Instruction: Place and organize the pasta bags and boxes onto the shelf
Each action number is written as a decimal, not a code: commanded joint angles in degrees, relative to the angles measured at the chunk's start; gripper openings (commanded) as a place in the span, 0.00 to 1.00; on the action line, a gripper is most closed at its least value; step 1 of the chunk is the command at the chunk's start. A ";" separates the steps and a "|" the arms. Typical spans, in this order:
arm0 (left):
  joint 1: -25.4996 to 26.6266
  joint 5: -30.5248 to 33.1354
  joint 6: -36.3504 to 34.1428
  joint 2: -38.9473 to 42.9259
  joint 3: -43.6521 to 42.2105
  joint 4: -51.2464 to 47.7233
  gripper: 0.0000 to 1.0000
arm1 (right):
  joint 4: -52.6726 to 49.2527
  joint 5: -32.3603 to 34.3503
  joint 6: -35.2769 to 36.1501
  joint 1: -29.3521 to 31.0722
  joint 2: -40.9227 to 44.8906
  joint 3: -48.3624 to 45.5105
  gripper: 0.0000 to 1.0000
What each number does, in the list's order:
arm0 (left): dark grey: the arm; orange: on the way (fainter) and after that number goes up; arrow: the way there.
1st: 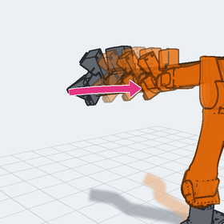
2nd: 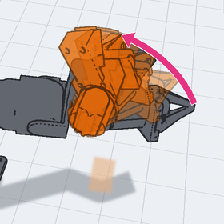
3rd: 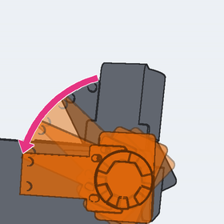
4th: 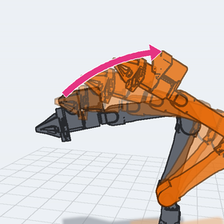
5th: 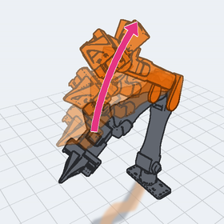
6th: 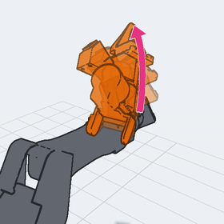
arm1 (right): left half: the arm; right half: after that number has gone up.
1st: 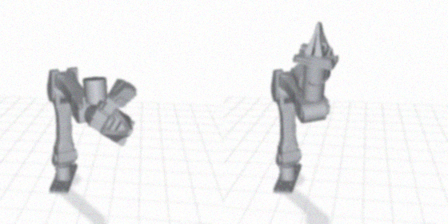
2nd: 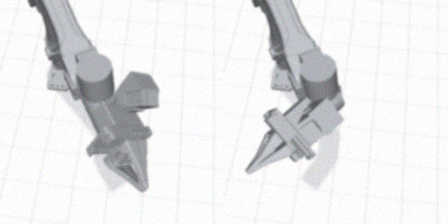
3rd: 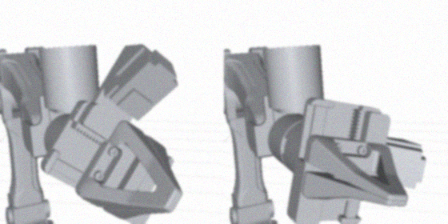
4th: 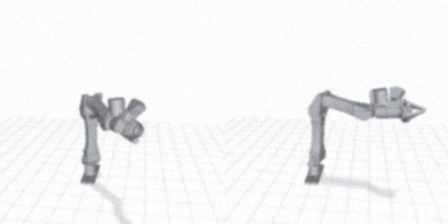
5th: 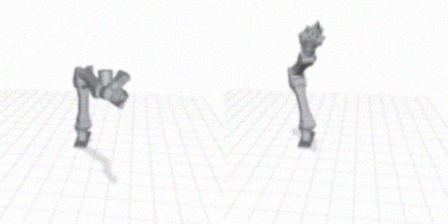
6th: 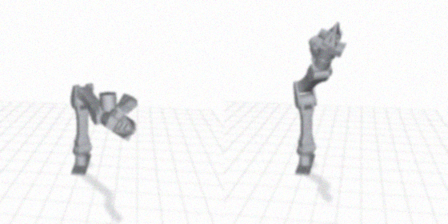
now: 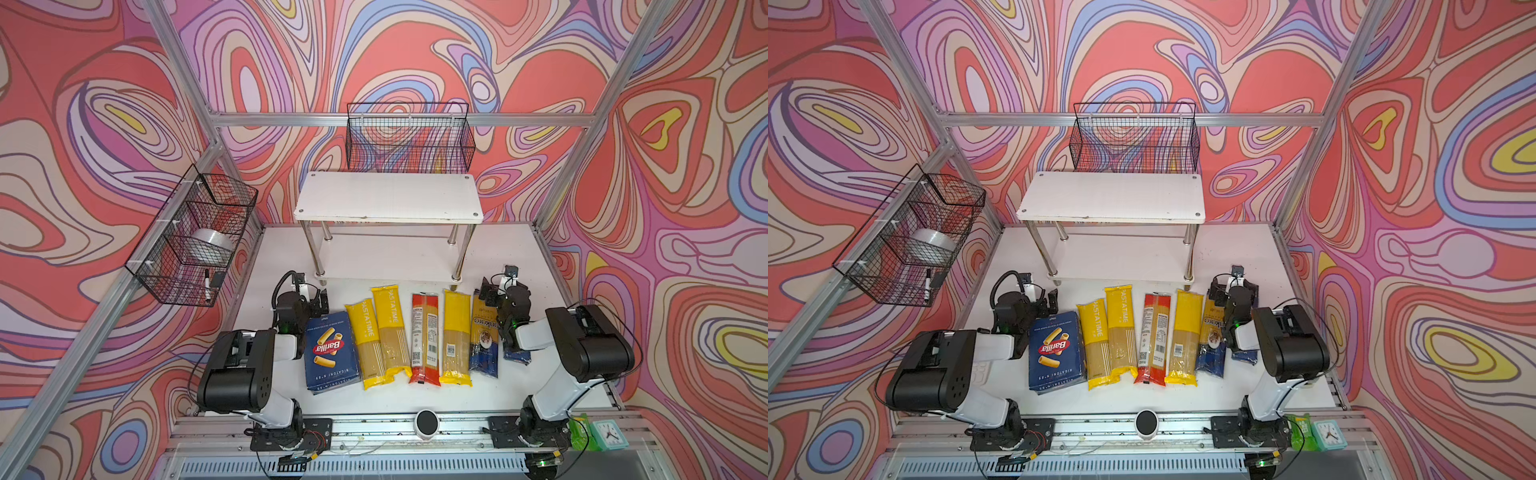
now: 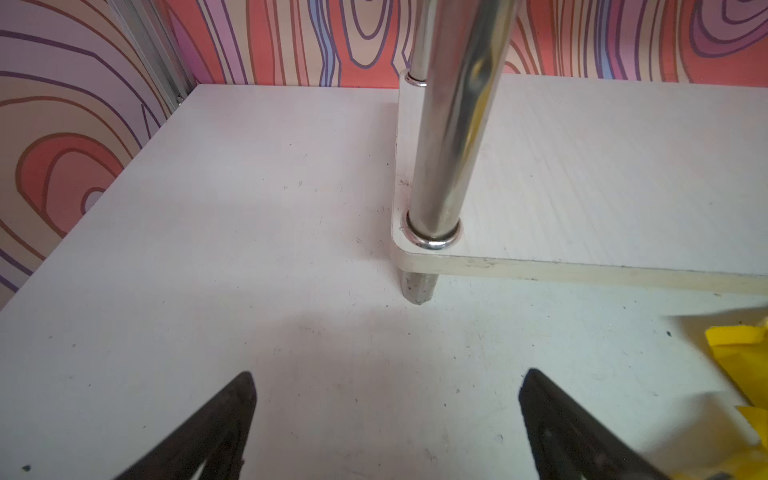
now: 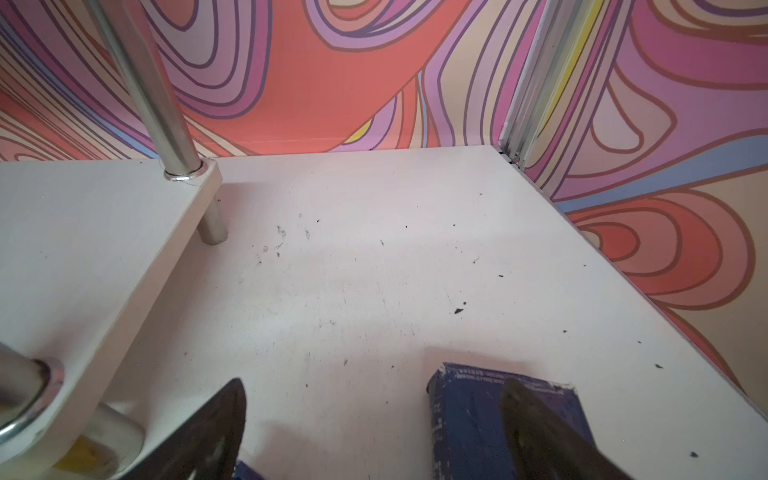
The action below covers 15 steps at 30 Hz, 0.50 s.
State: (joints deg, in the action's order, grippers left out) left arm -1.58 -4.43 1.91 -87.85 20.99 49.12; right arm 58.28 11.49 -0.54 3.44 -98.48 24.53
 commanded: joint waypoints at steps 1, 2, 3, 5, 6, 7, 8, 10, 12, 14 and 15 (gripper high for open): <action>0.00 0.03 -0.49 -0.29 0.63 1.24 1.00 | -0.47 -0.34 -0.12 -0.28 0.14 1.01 0.98; 0.00 0.06 -0.43 -0.21 0.62 1.24 1.00 | -0.50 -0.38 -0.09 -0.28 0.13 1.05 0.98; 0.00 0.10 -0.45 -0.22 0.63 1.22 1.00 | -0.45 -0.38 -0.09 -0.30 0.13 0.96 0.98; 0.00 0.08 -0.49 -0.24 0.54 1.25 1.00 | -0.45 -0.33 -0.08 -0.28 0.13 0.97 0.99; 0.00 0.10 -0.49 -0.21 0.63 1.23 1.00 | -0.43 -0.34 -0.09 -0.28 0.13 0.97 0.98; 0.00 0.05 -0.43 -0.28 0.57 1.24 1.00 | -0.45 -0.33 -0.08 -0.30 0.13 0.95 0.98; 0.00 0.05 -0.50 -0.22 0.63 1.24 1.00 | -0.65 -0.44 -0.21 -0.28 0.04 1.19 0.98; 0.00 0.10 -0.43 -0.25 0.62 1.24 1.00 | -1.89 -1.22 -0.65 -0.91 0.16 1.66 0.98; 0.00 0.07 -0.43 -0.26 0.58 1.23 1.00 | -1.77 -1.20 -0.68 -0.91 0.13 1.58 0.98; 0.00 0.10 -0.49 -0.23 0.61 1.24 1.00 | -1.77 -1.25 -0.62 -0.91 0.13 1.57 0.98; 0.00 0.10 -0.47 -0.26 0.56 1.23 1.00 | -1.72 -1.21 -0.69 -0.93 0.13 1.59 0.98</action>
State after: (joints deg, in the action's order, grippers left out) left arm -1.58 -4.43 1.91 -87.85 20.99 49.12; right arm 57.25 10.83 -0.73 2.87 -98.48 25.30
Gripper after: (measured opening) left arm 0.999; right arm 0.984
